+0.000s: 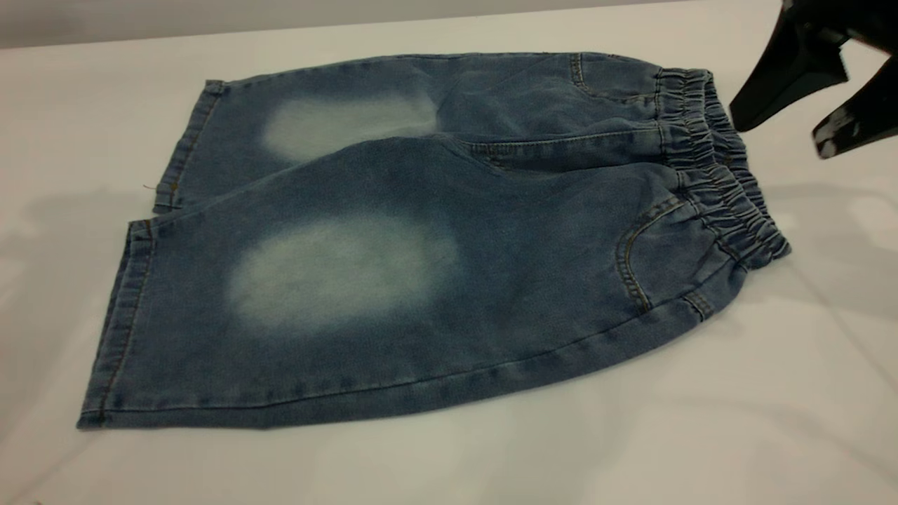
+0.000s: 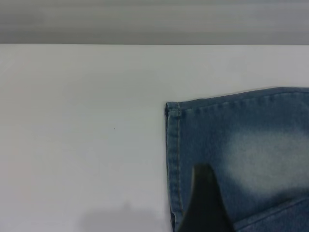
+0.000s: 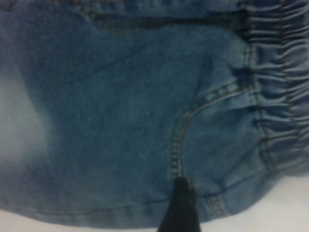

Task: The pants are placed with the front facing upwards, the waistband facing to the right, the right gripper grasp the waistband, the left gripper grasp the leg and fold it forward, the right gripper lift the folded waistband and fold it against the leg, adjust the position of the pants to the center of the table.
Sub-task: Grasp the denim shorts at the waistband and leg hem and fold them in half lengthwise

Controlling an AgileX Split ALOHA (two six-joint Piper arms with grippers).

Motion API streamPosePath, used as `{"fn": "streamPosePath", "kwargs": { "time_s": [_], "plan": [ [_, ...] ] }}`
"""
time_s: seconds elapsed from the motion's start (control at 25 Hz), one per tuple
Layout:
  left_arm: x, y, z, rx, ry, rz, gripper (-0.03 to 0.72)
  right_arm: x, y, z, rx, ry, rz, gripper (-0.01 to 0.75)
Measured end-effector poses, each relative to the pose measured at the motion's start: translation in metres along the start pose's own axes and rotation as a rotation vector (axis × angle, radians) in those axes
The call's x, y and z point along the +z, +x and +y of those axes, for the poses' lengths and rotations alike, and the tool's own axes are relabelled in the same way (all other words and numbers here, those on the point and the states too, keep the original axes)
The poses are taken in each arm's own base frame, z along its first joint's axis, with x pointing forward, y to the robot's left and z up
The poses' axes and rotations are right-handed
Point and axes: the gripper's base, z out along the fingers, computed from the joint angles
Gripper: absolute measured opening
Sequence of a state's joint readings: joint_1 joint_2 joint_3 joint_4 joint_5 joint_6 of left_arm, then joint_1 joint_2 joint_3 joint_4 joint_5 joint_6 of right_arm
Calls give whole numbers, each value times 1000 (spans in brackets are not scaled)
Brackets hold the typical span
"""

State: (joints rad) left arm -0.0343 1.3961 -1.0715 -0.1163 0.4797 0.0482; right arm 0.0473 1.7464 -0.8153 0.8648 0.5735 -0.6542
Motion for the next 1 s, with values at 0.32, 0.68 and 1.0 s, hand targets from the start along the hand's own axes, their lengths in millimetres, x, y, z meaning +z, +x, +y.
{"fn": "streamPosePath", "kwargs": {
  "time_s": [0.32, 0.68, 1.0],
  "plan": [
    [0, 0, 0, 0, 0, 0, 451, 4, -3, -40, 112, -41, 1, 532],
    [0, 0, 0, -1, 0, 0, 451, 12, -1, -64, 149, -249, -8, 532],
    [0, 0, 0, -1, 0, 1, 451, 37, 10, -79, 172, -219, 60, 532]
  ]
}}
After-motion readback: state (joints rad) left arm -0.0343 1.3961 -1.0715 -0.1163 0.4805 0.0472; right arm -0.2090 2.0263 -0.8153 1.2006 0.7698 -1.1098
